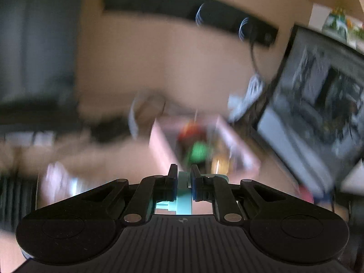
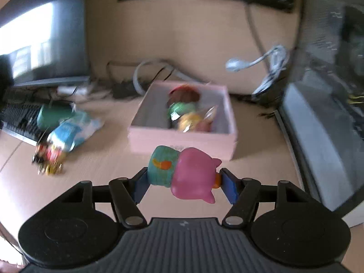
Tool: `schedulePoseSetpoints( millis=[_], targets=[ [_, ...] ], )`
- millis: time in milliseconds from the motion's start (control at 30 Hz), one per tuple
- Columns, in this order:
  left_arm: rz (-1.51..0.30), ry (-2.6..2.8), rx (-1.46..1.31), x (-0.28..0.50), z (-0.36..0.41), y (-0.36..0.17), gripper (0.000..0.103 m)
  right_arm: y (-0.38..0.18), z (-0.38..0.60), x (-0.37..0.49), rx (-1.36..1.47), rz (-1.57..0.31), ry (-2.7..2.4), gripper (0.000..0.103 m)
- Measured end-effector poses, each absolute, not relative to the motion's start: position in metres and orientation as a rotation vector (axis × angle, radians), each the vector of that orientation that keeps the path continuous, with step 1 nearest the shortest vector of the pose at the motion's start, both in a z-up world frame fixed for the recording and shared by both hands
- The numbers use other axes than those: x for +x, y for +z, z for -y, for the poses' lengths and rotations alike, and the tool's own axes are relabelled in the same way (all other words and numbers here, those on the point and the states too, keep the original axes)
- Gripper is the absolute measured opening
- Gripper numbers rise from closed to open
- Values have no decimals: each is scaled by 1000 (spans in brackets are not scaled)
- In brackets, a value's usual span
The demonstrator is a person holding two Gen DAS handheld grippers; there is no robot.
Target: Organize objects
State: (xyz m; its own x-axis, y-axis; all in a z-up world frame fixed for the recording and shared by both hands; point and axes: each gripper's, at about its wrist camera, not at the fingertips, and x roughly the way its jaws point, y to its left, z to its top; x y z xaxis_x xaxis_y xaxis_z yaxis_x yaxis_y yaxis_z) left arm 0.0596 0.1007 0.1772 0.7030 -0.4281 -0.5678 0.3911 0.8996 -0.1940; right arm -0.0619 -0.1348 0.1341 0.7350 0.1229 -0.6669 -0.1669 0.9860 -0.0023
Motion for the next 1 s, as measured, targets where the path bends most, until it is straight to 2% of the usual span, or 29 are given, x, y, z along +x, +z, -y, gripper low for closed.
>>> schedulePoseSetpoints(
  millis=[100,267,367,533,767,867,1000],
  targets=[
    [-609,-456,-122,105,-73,189,15,136,146,-57,-39,-714,130,66],
    [-589,-449,-327,135,-63,170,19,135,158,-55,18,-704,107,66],
    [-596,-404,-368,130,-70,154,19,134,165,-51,49,-709,95,66],
    [-728,-352,-352,97,-93,117,19,141,174,-26,85,-724,130,66],
    [-847,-276,-330,55,-125,77,19,205,174,68,169,-567,184,69],
    [-860,-278,-283,48,-131,74,19,212,178,108,213,-578,179,72],
    [-852,-274,-304,51,-140,74,19,213,190,99,236,-538,187,73]
  ],
)
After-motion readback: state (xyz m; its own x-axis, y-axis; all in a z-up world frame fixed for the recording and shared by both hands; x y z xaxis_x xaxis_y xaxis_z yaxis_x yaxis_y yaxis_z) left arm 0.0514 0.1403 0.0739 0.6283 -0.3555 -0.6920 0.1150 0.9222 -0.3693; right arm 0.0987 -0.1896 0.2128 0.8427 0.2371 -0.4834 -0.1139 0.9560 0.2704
